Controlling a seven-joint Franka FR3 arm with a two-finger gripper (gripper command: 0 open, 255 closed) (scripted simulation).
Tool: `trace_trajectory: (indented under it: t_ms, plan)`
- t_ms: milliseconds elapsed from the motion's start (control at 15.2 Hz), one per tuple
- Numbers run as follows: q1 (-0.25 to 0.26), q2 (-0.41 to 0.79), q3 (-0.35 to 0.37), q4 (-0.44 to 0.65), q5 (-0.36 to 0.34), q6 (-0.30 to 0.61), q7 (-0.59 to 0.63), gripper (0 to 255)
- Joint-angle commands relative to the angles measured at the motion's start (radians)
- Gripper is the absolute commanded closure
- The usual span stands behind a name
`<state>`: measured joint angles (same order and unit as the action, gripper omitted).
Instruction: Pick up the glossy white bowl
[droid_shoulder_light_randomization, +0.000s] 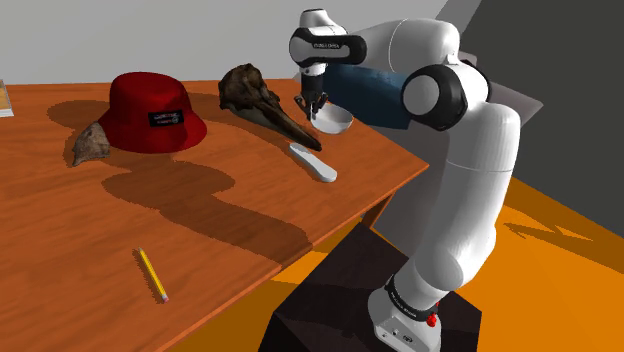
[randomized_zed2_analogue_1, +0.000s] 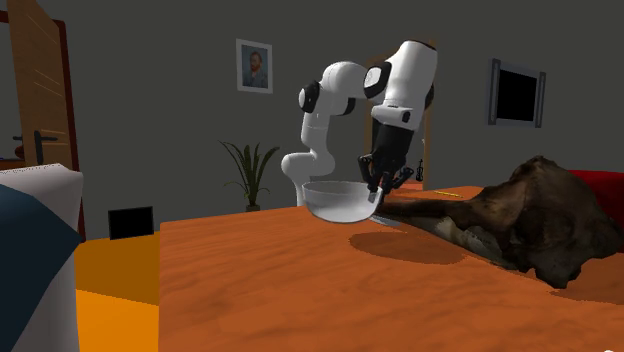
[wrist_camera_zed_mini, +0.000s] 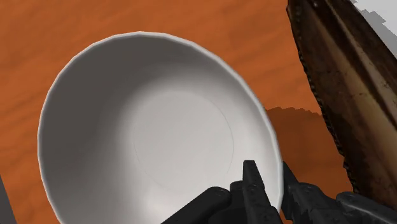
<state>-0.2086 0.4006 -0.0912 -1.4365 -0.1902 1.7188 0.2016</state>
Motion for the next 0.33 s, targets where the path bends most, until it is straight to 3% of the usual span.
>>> trace_trajectory:
  t_ms: [0, 264]
  plan:
    - [0.0, 0.0, 0.0, 0.026, 0.001, -0.026, -0.005, 255]
    - [0.0, -0.001, -0.001, 0.054, 0.001, -0.054, -0.011, 255]
